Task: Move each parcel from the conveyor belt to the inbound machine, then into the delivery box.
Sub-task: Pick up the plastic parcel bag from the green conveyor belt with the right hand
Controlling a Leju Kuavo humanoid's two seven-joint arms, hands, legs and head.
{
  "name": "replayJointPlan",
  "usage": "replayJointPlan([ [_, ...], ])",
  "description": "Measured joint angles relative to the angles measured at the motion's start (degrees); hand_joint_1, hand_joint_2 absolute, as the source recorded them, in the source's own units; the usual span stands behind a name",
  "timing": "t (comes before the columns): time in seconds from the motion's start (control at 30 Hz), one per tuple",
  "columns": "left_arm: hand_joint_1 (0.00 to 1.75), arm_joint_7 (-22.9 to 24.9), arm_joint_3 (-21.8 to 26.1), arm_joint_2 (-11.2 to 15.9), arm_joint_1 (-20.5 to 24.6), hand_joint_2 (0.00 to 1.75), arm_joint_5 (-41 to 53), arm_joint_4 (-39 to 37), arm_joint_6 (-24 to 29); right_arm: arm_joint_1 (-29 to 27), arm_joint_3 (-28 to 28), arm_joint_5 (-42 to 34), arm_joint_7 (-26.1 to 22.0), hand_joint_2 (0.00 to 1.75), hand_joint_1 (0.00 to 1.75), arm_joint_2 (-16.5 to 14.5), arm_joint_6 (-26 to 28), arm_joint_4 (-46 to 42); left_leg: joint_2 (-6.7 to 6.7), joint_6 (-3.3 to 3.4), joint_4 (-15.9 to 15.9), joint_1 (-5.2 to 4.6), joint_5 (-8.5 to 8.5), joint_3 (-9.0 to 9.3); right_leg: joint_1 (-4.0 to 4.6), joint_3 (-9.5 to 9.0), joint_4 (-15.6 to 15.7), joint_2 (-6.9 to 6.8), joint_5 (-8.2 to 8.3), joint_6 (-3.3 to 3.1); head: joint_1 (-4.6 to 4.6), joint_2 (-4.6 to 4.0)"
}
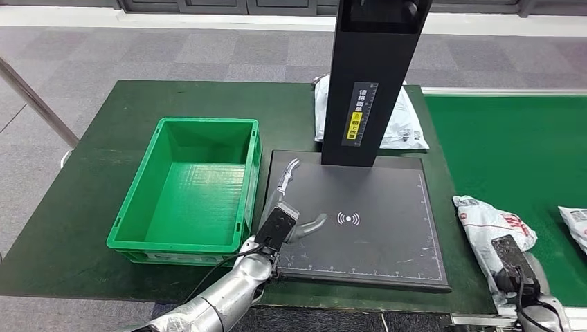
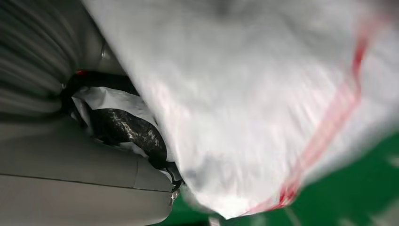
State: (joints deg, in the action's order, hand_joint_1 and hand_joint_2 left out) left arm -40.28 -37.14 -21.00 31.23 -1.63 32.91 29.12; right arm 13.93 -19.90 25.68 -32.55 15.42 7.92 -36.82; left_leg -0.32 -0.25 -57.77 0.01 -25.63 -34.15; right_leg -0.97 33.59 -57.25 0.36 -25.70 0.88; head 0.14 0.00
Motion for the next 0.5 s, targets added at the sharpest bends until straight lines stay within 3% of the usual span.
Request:
replayJointPlan([
  [0.13, 0.00, 0.00, 1.53, -0.01, 0.18, 1.75, -0.35, 1.94, 2.11, -5.45, 3.48, -13.43, -0.63, 1.75, 1.75, -5.35, 1.01, -18.75, -0.03, -0.07, 0.01, 0.00, 0.05, 0.01, 0.00, 0.10, -0.11, -0.04, -0.05, -0.08, 0.00, 0.00],
  [0.27, 0.00, 0.00, 2.98, 0.01, 0.12, 1.75, -0.31, 4.00, 3.08, -8.91, 9.94, -21.74, -0.45, 1.75, 1.75, -8.32, -0.75, -34.41, -0.05, -0.13, 0.05, 0.01, 0.09, 0.00, 0.00, 0.13, -0.16, -0.08, -0.11, -0.17, 0.00, 0.00],
  [0.5, 0.00, 0.00, 3.18, -0.02, -0.17, 1.75, 0.37, 4.79, 3.54, -9.67, 20.99, -20.55, -1.67, 1.75, 1.75, -9.08, -2.42, -45.97, -0.14, -0.14, 0.04, -0.01, 0.10, -0.04, -0.02, 0.10, -0.14, -0.16, -0.11, -0.17, 0.00, 0.00],
])
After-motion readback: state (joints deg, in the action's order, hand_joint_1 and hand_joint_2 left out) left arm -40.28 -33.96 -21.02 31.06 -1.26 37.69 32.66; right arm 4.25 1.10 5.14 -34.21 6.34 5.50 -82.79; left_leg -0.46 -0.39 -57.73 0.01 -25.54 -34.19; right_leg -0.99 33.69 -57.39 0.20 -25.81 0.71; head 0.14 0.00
